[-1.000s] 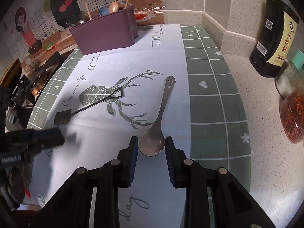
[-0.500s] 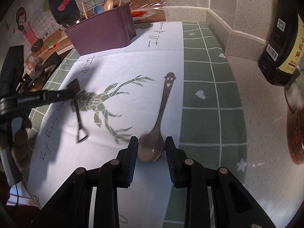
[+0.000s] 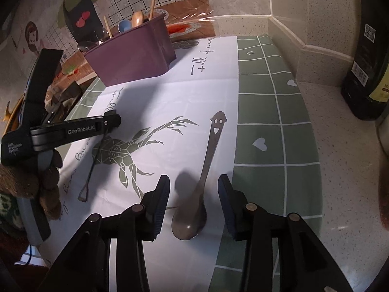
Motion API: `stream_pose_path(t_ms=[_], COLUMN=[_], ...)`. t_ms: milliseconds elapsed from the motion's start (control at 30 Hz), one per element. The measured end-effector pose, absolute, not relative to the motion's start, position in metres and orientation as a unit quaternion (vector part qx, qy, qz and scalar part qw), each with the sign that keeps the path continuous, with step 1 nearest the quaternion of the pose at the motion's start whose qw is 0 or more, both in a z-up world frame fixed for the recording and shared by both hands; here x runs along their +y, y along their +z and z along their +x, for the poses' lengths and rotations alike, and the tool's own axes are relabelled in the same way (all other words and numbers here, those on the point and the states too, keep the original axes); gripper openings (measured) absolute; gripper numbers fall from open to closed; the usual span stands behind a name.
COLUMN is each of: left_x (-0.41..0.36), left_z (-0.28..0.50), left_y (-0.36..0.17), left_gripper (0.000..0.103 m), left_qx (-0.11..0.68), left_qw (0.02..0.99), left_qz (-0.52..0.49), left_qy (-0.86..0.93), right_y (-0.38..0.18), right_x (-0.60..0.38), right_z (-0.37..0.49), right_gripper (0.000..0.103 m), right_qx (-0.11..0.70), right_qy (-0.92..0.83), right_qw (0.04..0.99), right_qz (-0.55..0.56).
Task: Organize utensils
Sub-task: 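Hold the smiley spoon in the right tool while the left tool grasps the black spatula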
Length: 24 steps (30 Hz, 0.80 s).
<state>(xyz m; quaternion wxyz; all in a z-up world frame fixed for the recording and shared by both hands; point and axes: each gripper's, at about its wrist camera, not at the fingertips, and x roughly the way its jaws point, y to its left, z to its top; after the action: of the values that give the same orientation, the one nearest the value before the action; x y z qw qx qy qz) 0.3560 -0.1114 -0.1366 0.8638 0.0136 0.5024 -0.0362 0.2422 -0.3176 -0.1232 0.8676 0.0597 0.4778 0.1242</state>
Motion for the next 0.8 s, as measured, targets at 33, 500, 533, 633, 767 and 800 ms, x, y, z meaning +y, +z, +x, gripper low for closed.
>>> stream_pose_path(t_ms=[33, 500, 533, 633, 767, 800], left_x=[-0.111, -0.073, -0.069, -0.056, -0.043, -0.041], left_z=[0.356, 0.301, 0.296, 0.279, 0.259, 0.258], left_y=[-0.136, -0.084, -0.078, -0.06, -0.044, -0.043], left_gripper=[0.04, 0.033, 0.033, 0.033, 0.033, 0.033], left_qx=[0.503, 0.434, 0.427, 0.404, 0.377, 0.375], left_qw=[0.863, 0.895, 0.898, 0.908, 0.919, 0.92], left_qz=[0.015, -0.006, -0.008, -0.011, -0.001, 0.0], left_qy=[-0.037, -0.105, -0.108, -0.111, -0.114, -0.115], right_y=[-0.124, -0.124, -0.124, -0.124, -0.123, -0.122], right_x=[-0.318, -0.307, -0.306, -0.3, -0.301, -0.302], right_z=[0.242, 0.247, 0.247, 0.248, 0.238, 0.234], right_gripper=[0.042, 0.089, 0.092, 0.099, 0.074, 0.068], right_qx=[0.477, 0.494, 0.499, 0.515, 0.505, 0.504], right_qy=[0.126, 0.171, 0.173, 0.189, 0.153, 0.14], right_qw=[0.867, 0.849, 0.845, 0.832, 0.847, 0.85], right_qz=[0.061, 0.077, 0.083, 0.082, 0.064, 0.059])
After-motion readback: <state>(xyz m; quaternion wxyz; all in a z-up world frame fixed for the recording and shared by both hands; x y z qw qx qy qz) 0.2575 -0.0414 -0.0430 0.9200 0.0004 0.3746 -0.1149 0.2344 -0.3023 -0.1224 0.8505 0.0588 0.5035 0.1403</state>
